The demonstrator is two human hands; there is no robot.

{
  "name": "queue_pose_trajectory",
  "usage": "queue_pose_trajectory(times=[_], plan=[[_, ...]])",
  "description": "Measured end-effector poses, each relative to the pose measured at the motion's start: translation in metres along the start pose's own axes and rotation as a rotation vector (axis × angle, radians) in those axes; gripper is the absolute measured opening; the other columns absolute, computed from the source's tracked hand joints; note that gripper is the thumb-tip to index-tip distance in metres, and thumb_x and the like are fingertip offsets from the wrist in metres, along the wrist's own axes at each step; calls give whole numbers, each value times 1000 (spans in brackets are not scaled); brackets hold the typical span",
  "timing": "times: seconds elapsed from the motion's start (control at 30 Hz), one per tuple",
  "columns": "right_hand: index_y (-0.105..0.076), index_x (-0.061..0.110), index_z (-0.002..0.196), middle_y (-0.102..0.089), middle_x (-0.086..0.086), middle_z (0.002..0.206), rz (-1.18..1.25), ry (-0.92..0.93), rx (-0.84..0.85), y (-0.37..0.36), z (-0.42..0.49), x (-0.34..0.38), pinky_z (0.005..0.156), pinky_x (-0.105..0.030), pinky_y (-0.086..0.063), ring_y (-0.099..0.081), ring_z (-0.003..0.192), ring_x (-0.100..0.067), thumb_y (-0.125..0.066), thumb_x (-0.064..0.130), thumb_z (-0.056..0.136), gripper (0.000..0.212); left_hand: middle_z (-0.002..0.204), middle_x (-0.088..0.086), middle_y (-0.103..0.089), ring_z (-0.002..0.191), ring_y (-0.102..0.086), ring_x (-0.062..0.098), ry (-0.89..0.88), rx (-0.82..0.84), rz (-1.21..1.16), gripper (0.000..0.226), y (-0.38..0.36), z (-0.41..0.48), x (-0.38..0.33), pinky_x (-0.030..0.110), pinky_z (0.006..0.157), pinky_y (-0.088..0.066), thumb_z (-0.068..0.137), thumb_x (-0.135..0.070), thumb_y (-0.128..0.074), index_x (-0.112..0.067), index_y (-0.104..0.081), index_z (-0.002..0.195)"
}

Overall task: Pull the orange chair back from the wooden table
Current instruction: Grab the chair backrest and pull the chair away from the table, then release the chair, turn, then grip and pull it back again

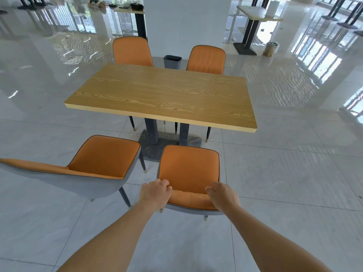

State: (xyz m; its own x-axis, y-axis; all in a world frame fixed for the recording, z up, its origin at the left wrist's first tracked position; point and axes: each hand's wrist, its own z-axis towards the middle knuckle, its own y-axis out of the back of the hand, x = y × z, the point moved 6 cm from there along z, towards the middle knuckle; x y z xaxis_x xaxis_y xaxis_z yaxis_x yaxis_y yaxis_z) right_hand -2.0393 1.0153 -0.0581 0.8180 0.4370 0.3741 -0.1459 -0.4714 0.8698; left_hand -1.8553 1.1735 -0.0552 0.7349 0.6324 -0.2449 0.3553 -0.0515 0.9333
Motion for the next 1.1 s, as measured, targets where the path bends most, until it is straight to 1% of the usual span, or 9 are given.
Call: queue_pose_trajectory(times=[0.13, 0.27, 0.33, 0.4, 0.5, 0.63, 0.77, 0.9, 1.1], plan=[[-65, 23, 96, -69, 0, 86, -2, 64, -54, 19, -3, 8, 70, -40, -59, -65, 77, -18, -45, 37, 100, 25, 101, 2, -65, 88, -62, 21, -18, -53, 15, 36, 16, 3, -4, 43, 87, -49, 100, -39, -35, -20, -62, 114], [-65, 23, 94, -67, 3, 79, 22, 99, -70, 30, -3, 11, 68, -40, -61, -64, 70, -14, -47, 35, 99, 22, 114, 2, -67, 100, -64, 21, -22, -63, 10, 39, 28, 1, -9, 42, 90, -51, 100, -41, -37, -21, -59, 126], [-66, 20, 97, -69, -1, 84, 26, 135, -72, 39, -4, 15, 70, -40, -61, -66, 74, -17, -47, 32, 100, 22, 122, 4, -67, 106, -64, 22, -27, -78, 13, 41, 35, 0, -13, 41, 92, -52, 101, -41, -38, -21, -57, 132], [-67, 15, 106, -72, -6, 94, 47, 164, -83, 47, -5, 17, 73, -39, -60, -68, 83, -21, -49, 29, 100, 23, 125, 4, -66, 109, -64, 22, -20, -79, 14, 42, 40, -3, -18, 42, 94, -51, 102, -40, -38, -21, -54, 136], [-66, 17, 116, -72, -6, 103, 53, 190, -115, 59, -5, 14, 76, -36, -60, -68, 90, -21, -51, 30, 100, 25, 127, 4, -65, 110, -63, 23, -12, -91, 31, 40, 48, -6, -28, 43, 95, -51, 102, -40, -39, -21, -53, 135], [-65, 18, 120, -72, -3, 106, 24, 231, -151, 78, -4, 1, 68, -25, -52, -66, 91, -18, -52, 32, 101, 27, 129, 4, -62, 110, -62, 21, -22, -124, 92, 44, 54, -8, -54, 45, 99, -49, 102, -42, -39, -22, -45, 141], [-64, 21, 113, -71, -2, 105, -18, 249, -165, 99, 1, -19, 74, -33, -60, -66, 90, -18, -53, 38, 99, 25, 135, 3, -59, 118, -58, 21, -22, -159, 120, 49, 59, -7, -86, 49, 104, -46, 102, -43, -38, -22, -39, 147], [-62, 22, 123, -69, -2, 114, -45, 307, -182, 126, 6, -43, 79, -32, -56, -63, 100, -20, -53, 38, 99, 30, 146, 2, -51, 133, -48, 22, 10, -159, 137, 51, 63, -5, -123, 57, 117, -30, 102, -44, -37, -25, -34, 149], [-55, 26, 136, -65, 0, 127, -50, 324, -209, 171, 16, -83, 90, -39, -53, -58, 115, -23, -51, 42, 99, 40, 155, 1, -42, 144, -37, 23, -8, -189, 131, 52, 70, 6, -174, 57, 120, -24, 103, -47, -35, -28, -30, 151]])
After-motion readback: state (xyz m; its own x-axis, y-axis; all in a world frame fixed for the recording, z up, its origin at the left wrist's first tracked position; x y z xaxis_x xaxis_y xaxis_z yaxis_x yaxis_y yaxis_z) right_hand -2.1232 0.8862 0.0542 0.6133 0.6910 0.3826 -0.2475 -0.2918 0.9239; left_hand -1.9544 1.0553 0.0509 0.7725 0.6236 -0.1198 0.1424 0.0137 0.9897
